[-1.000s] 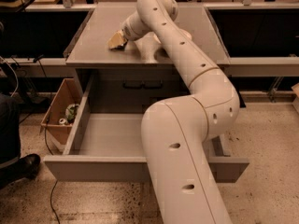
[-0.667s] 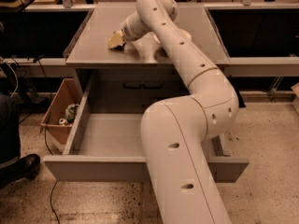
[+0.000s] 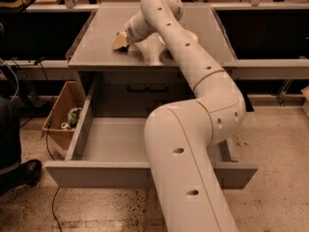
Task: Place rxbar blueberry into top drawer
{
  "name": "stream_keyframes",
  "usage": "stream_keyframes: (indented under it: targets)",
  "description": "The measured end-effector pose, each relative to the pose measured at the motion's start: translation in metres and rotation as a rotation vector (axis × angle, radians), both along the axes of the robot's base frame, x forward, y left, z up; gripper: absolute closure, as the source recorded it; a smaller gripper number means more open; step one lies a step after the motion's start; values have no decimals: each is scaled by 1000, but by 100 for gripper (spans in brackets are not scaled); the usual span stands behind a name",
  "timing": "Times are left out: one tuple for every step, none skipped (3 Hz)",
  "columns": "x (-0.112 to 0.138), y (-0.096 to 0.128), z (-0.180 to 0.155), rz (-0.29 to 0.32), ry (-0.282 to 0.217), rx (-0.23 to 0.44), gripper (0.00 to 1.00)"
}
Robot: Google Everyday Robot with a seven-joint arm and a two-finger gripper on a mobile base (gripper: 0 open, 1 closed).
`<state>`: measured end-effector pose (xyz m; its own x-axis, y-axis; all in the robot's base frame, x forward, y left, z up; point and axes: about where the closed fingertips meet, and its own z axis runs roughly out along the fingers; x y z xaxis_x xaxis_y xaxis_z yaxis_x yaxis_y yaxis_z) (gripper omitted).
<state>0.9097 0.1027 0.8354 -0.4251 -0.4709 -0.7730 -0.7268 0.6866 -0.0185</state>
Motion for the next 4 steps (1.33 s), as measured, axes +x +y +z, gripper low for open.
stream_keyframes:
  targets:
    - [-16, -35, 38, 20, -63, 15, 100]
    - [-66, -72, 110, 66, -164, 56, 100]
    - [-134, -98, 133, 139, -179, 86, 100]
    - [-211, -130, 107, 209, -75, 154, 100]
